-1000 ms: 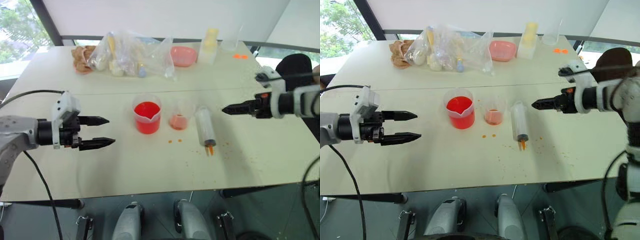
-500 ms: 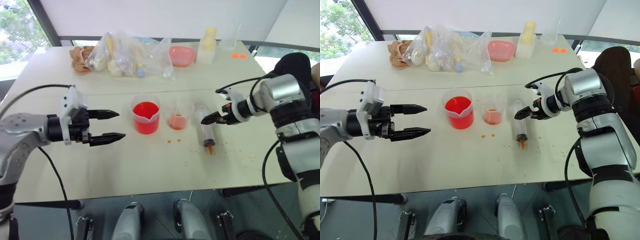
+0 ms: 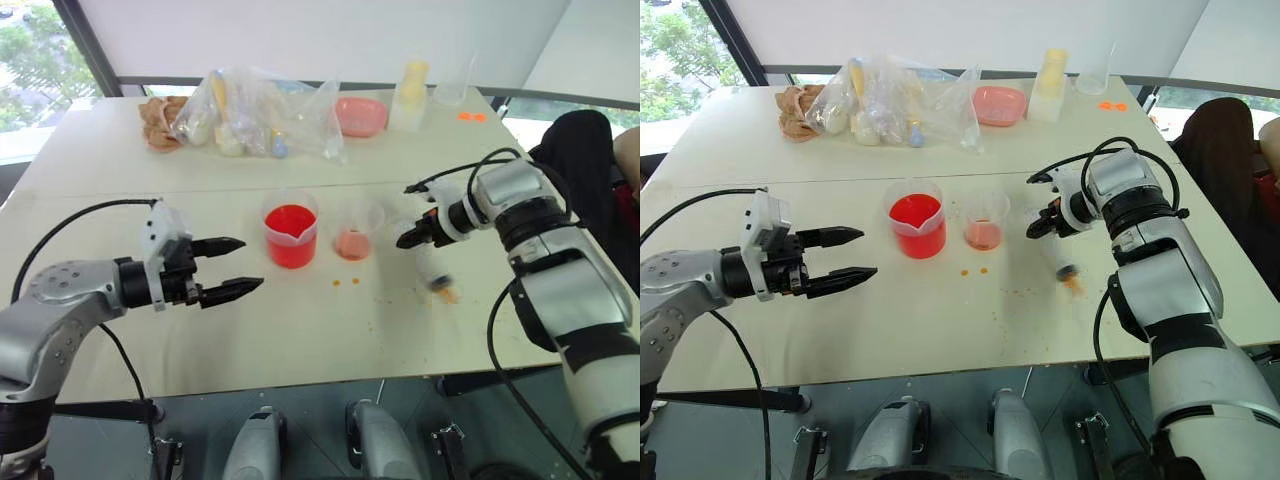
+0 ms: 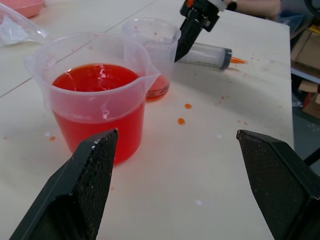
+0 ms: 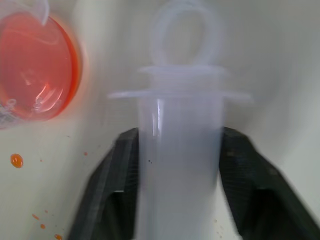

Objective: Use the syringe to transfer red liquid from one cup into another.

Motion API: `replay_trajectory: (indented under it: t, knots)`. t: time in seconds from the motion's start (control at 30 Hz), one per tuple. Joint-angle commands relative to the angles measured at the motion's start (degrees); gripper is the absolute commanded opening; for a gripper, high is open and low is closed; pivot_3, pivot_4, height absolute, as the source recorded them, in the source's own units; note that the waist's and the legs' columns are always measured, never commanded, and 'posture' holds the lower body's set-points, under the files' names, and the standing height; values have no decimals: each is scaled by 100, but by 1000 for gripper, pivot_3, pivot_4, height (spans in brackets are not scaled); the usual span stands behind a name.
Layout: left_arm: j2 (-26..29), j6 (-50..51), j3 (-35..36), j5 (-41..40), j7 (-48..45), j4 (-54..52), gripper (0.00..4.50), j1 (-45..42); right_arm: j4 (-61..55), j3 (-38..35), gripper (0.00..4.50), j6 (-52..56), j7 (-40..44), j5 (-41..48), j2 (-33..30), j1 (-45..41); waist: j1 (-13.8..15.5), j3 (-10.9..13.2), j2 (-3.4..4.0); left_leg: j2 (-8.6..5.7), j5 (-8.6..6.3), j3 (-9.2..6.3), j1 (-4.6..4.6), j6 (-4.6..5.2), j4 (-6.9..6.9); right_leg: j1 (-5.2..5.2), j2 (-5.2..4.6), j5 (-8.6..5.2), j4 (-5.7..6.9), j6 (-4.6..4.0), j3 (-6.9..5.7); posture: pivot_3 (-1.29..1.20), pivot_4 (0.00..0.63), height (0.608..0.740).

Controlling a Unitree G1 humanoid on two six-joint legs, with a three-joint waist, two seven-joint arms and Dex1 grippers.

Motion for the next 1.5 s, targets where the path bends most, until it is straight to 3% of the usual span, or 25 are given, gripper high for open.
replay_trajectory:
  t: [0.03, 0.17, 0.23, 0.33, 0.43, 0.53, 0.67, 0.83, 0.93, 1.23, 1.5]
  knots:
    - [46, -83, 101, -7, 12, 9, 3981, -181, 187, -313, 1389, 465, -148, 7, 132, 60, -13, 0, 0, 0, 0, -2, 0, 0, -1, 0, 0, 0, 1, 0, -1, 0, 150, 740]
    - [84, -119, 139, 38, -9, 132, 3981, -238, -201, -825, 1389, 677, -255, 134, -124, 116, -15, 1, 1, -3, 0, -7, 1, 0, -1, -2, -1, 0, 17, 0, -4, 0, 150, 740]
    - [181, -124, 217, 97, -25, 228, 3981, -222, -781, -1229, 1389, 580, 155, 479, -448, 25, -6, 10, 11, -4, 0, -8, -3, 0, -1, -5, -2, 0, 19, 0, -4, 0, 150, 740]
    - [458, -164, 331, 197, -234, 556, 3981, -204, -2299, -1388, 1389, -442, 221, 327, -1125, -61, -8, 30, 44, -12, 1, -2, -35, 0, 9, -45, -11, 0, 34, 2, 0, 0, 150, 740]
    - [566, -257, 322, 231, -426, 954, 3981, -376, -3495, -1625, 1389, -1217, 8, 279, -1336, -18, -21, 32, 48, -11, 1, 2, -36, 0, 0, -61, -8, -3, 45, 6, 2, 0, 150, 740]
    - [504, -396, 212, 359, -498, 1382, 3981, -711, -4596, -1940, 1389, -1780, -138, 464, -1150, 184, -72, 29, 43, 1, 0, -1, -28, 0, -8, -59, 7, -3, 47, 5, 0, 0, 150, 740]
    - [891, -854, 13, 944, -823, 2214, 3981, -1242, -6329, -2601, 1389, -2334, -639, 1540, 449, 862, -138, 25, 37, 11, 1, -2, -18, 0, -8, -54, 20, -2, 55, 2, 5, 0, 150, 740]
    - [861, -945, 171, 945, -800, 2553, 3981, -1824, -6338, -2630, 1389, -3049, -1457, 1715, 1837, 1204, -22, 25, 35, 6, 3, -12, -33, -3, 3, -60, 7, 1, 61, -1, -3, 0, 150, 740]
    - [779, -791, 323, 816, -607, 2450, 3981, -2029, -6018, -2334, 1389, -3709, -1593, 1508, 2337, 1387, 17, 22, 30, -5, 3, -13, -34, -4, 5, -53, -10, 1, 55, 0, -5, 0, 150, 740]
    - [414, -503, 501, 424, -37, 2157, 3981, -2809, -4289, -1877, 1389, -5396, -1888, 757, 2889, 1861, -35, 18, 23, -11, 5, -14, -31, -7, 7, -51, -9, 2, 59, 1, -7, 0, 150, 740]
    - [29, -766, 73, 663, 85, 2409, 3981, -3550, -4163, -1829, 1389, -5639, -2241, 678, 3162, 1937, -20, 19, 24, -6, 8, -21, -30, -13, 0, -57, 1, 1, 63, 1, -8, 0, 150, 740]
